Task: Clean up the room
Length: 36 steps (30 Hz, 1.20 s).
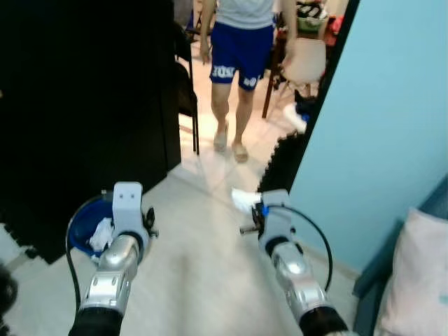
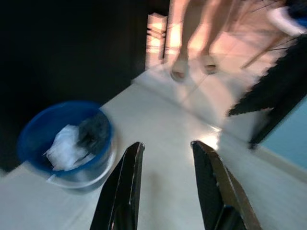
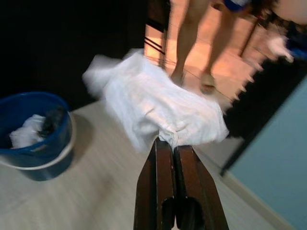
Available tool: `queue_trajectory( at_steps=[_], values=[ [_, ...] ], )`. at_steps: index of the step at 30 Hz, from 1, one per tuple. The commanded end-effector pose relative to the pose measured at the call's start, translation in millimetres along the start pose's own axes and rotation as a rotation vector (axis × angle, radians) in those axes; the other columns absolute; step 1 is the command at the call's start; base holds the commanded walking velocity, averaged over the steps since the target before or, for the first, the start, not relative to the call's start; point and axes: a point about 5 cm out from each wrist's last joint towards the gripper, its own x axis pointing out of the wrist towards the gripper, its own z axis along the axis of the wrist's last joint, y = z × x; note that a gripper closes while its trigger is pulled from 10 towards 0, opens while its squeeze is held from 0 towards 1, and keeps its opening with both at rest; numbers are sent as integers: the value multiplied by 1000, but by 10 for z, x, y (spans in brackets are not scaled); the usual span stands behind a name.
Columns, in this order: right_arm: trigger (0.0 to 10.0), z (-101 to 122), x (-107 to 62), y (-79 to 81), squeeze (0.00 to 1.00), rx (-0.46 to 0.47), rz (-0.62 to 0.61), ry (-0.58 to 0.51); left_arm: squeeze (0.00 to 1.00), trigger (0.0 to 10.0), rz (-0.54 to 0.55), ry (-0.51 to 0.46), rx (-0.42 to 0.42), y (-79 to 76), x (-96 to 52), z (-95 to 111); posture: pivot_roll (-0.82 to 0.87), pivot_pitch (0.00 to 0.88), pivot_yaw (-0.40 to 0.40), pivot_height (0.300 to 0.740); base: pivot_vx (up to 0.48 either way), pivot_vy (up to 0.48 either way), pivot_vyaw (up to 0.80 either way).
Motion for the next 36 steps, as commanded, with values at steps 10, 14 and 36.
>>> queue_trajectory(
  at_steps=[10,14,36],
  values=[
    [10000,-59,-5,138,0,35,48,29,0,10000,-2,-5,39,57,-14,13,108,0,-122,726,0,0,800],
    [10000,-61,-7,143,0,33,53,27,0,10000,-3,1,35,46,-55,-23,113,0,-116,726,0,0,800],
    [10000,-138,-22,20,0,83,-79,44,0,10000,33,7,19,83,-213,-150,125,0,-123,726,0,0,400]
  ],
)
